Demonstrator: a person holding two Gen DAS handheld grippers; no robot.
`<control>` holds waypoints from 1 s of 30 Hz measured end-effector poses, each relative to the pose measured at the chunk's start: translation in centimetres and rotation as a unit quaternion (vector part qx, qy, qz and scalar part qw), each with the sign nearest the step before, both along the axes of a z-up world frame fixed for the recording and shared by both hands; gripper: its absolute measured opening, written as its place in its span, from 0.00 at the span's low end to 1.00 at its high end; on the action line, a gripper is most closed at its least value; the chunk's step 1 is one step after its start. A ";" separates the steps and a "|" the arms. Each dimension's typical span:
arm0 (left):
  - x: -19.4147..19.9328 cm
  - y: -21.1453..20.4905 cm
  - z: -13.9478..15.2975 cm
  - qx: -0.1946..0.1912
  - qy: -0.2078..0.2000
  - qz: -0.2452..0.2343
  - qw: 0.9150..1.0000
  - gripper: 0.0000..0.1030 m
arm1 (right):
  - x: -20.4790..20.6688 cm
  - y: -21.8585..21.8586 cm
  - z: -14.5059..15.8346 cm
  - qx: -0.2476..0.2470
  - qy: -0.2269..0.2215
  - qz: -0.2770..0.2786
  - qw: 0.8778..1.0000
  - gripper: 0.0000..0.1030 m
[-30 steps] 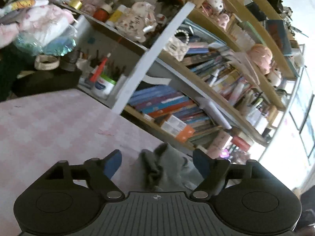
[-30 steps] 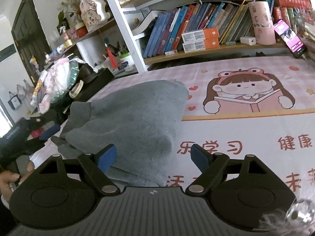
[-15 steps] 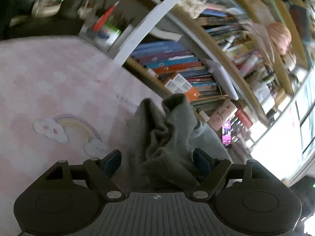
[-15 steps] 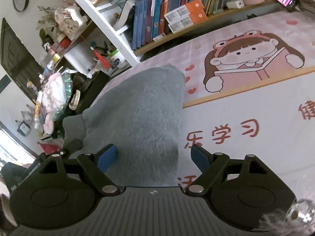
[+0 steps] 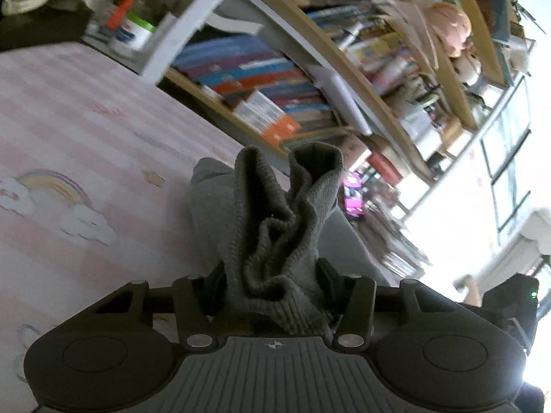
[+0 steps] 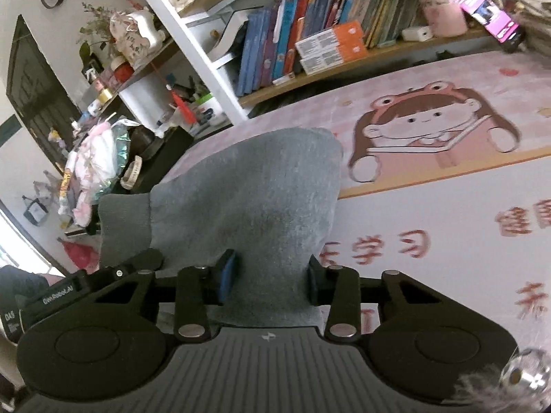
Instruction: Fold clothes
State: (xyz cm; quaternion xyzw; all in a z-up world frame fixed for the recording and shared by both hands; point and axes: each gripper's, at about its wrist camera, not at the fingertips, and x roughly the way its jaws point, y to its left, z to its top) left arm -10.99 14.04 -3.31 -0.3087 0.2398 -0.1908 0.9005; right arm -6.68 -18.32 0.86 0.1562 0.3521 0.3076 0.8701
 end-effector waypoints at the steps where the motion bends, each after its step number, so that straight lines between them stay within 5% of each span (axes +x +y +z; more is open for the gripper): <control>1: 0.0 -0.2 0.0 -0.002 0.001 -0.006 1.000 0.49 | -0.3 -0.3 0.1 -0.006 -0.004 0.001 1.000 0.36; 4: 0.3 -0.3 -0.2 -0.002 0.011 -0.002 1.000 0.50 | -0.9 -0.7 0.1 -0.017 -0.010 0.004 1.000 0.36; 12: 0.9 -0.5 -0.2 0.025 0.033 0.024 0.999 0.72 | -0.8 -0.9 -0.3 -0.011 -0.010 0.005 1.000 0.46; 25: 2.0 -1.6 -0.7 0.023 0.038 0.012 0.999 0.71 | 1.3 -0.8 -1.5 0.024 0.028 0.012 0.999 0.66; 30: 2.1 -2.0 -0.8 0.032 0.031 0.012 0.999 0.69 | 1.8 -0.5 -1.8 0.023 0.031 0.020 0.999 0.60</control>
